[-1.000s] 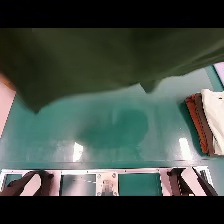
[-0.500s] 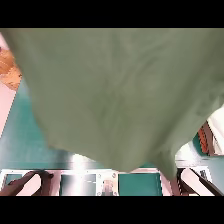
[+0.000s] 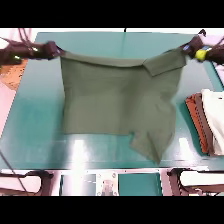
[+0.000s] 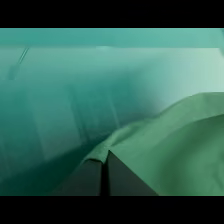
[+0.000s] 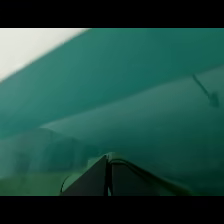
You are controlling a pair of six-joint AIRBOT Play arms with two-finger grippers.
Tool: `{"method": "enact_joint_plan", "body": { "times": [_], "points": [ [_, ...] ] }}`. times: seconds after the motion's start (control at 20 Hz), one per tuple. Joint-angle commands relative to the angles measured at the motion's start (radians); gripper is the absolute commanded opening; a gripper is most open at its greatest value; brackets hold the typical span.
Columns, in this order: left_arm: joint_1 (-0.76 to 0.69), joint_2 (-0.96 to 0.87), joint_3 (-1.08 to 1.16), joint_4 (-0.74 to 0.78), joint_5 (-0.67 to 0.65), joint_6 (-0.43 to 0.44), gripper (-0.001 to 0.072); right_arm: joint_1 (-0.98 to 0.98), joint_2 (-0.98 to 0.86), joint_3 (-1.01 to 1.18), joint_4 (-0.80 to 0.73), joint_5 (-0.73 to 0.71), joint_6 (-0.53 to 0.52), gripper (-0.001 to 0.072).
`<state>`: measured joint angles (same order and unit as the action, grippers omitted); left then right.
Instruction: Fold the shirts.
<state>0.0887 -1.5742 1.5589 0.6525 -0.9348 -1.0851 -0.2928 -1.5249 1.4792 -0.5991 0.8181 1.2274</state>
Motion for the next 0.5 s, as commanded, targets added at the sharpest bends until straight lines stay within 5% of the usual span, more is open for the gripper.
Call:
{"method": "enact_joint_plan", "body": {
  "times": [0.0, 0.3, 0.35, 0.4, 0.45],
  "points": [
    [-0.038, -0.168, -0.007, -0.013, 0.154, 0.006, 0.0024, 0.025, -0.212, 0.066, 0.005, -0.040, -0.006, 0.0018],
    [-0.059, -0.277, -0.005, -0.031, 0.238, 0.021, 0.0026, 0.025, -0.339, 0.097, 0.007, -0.032, -0.005, 0.0018],
    [-0.051, -0.277, -0.003, -0.029, 0.235, 0.020, 0.0124, 0.016, -0.338, 0.101, 0.007, -0.021, -0.006, 0.0041],
    [-0.035, -0.273, 0.011, -0.030, 0.207, 0.018, 0.0501, 0.001, -0.336, 0.116, 0.006, 0.007, -0.006, 0.0283],
    [-0.010, -0.271, 0.040, -0.029, 0.152, 0.002, 0.0671, -0.028, -0.331, 0.142, 0.004, 0.065, -0.005, 0.0471]
  ]
}}
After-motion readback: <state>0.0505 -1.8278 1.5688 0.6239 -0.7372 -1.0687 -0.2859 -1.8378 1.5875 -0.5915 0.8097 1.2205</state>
